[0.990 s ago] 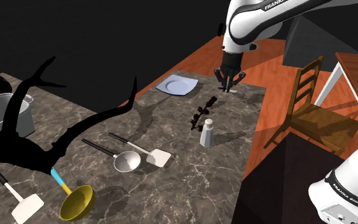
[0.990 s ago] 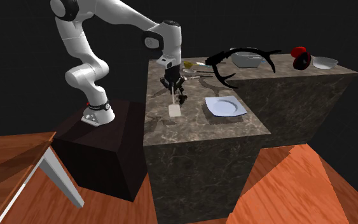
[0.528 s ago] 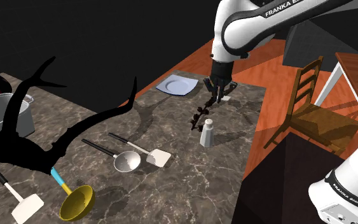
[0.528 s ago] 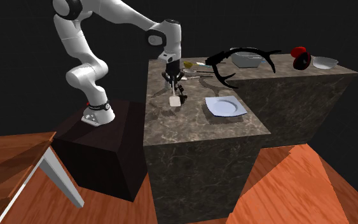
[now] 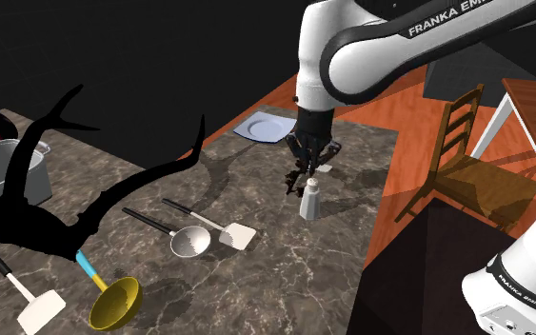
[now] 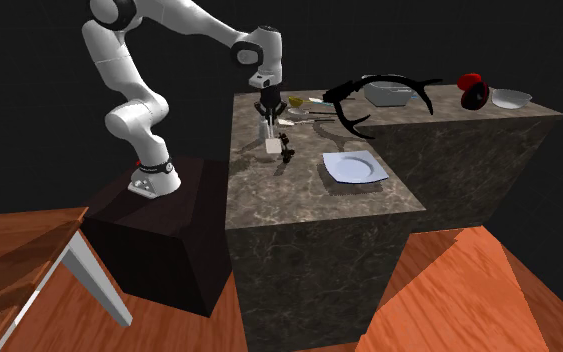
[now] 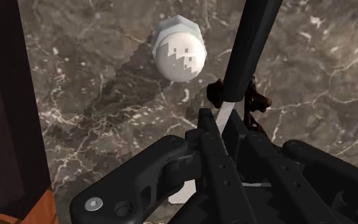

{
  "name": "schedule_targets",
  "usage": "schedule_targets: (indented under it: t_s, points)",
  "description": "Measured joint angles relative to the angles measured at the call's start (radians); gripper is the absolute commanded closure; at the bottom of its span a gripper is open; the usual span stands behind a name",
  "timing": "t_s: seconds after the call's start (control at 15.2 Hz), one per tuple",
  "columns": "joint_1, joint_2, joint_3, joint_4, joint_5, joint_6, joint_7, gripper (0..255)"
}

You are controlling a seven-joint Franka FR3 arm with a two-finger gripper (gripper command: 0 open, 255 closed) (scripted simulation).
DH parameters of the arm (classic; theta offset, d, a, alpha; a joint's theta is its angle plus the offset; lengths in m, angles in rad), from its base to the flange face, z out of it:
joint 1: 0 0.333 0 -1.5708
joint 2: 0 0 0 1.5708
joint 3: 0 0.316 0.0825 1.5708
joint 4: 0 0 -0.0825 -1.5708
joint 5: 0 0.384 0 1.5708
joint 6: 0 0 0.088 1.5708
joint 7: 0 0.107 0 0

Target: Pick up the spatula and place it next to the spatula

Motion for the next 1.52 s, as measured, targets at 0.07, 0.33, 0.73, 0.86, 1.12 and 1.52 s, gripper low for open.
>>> schedule_targets:
  t_s: [0.07, 0.33, 0.73, 0.86, 1.12, 1.52]
  points:
    - [0.009, 0.016, 0.017, 0.013, -0.005, 0.006, 0.028, 255]
    - [0.051, 0.049, 0.079, 0.047, -0.014, 0.011, 0.139, 255]
    - [0.112, 0.124, 0.168, 0.129, -0.057, 0.008, 0.314, 255]
    - [0.135, 0.166, 0.196, 0.170, -0.086, 0.007, 0.380, 255]
    - [0.189, 0.257, 0.238, 0.257, -0.156, -0.002, 0.510, 255]
    - [0.315, 0.424, 0.271, 0.436, -0.285, -0.050, 0.710, 255]
